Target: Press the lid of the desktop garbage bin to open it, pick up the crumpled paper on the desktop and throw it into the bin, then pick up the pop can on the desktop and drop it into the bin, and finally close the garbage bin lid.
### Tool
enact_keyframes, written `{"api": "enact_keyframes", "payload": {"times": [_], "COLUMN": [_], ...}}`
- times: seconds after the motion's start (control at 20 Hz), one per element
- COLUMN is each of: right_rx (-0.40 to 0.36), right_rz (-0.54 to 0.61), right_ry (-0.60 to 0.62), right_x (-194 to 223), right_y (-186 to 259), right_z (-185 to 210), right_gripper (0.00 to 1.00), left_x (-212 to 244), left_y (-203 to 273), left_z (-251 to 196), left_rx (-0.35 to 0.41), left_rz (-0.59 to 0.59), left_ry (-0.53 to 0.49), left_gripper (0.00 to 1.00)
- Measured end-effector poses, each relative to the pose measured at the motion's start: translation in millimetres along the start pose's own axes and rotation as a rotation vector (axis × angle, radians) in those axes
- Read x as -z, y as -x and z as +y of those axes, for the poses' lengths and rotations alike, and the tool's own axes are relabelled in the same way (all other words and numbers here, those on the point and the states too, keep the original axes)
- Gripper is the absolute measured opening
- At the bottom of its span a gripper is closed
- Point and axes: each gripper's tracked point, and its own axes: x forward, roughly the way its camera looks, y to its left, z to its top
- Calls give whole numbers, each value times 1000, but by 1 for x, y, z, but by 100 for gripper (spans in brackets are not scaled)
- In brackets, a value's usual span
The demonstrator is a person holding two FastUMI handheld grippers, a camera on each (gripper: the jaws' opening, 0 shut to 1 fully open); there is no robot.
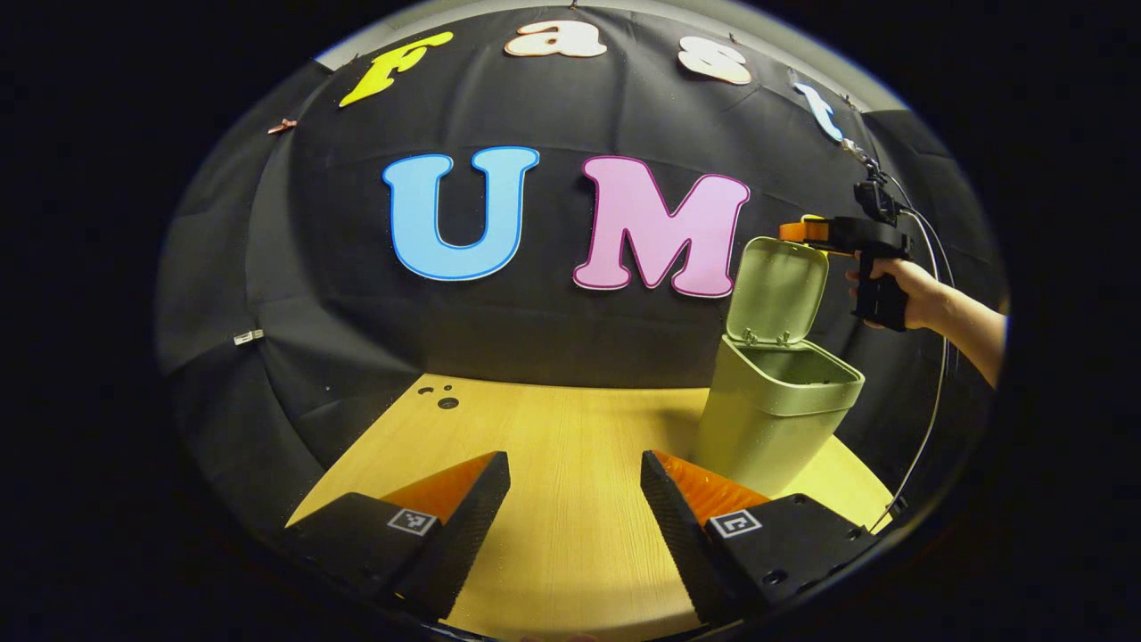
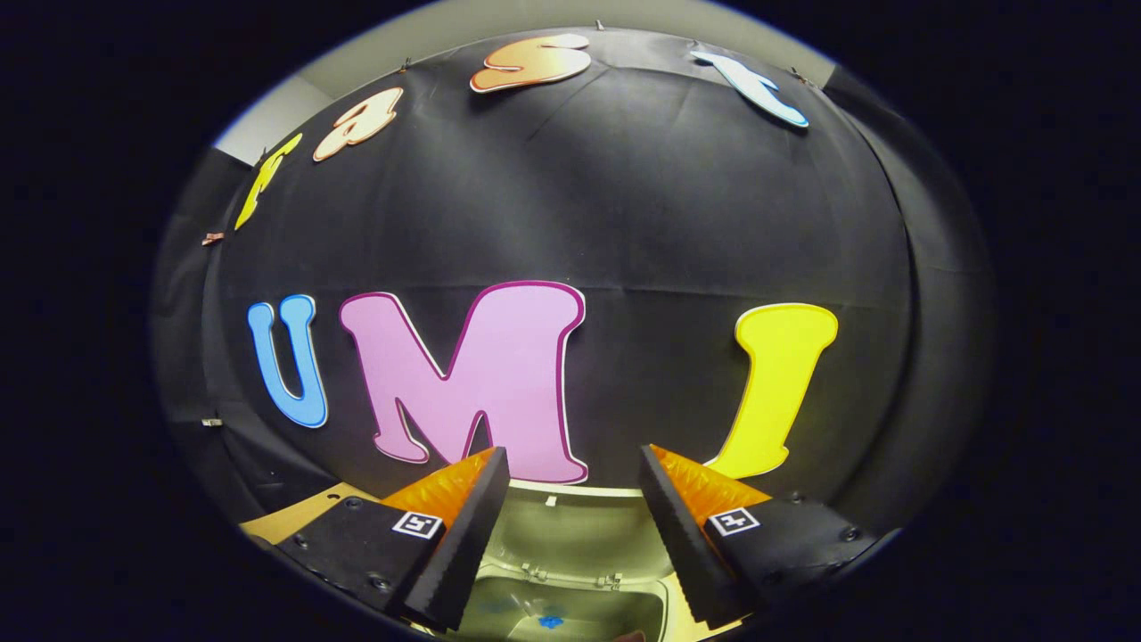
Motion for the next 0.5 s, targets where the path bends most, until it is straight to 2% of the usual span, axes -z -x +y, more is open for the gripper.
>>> {"api": "enact_keyframes", "payload": {"times": [0.5], "right_rx": [-53], "right_rz": [65], "right_ry": [-15], "right_x": [25], "right_y": [59], "right_z": [12], "right_gripper": [93], "left_x": [2], "left_y": [-7], "left_z": [-12], "left_rx": [40], "left_rz": [5], "left_ry": [-7], "left_gripper": [95]}}
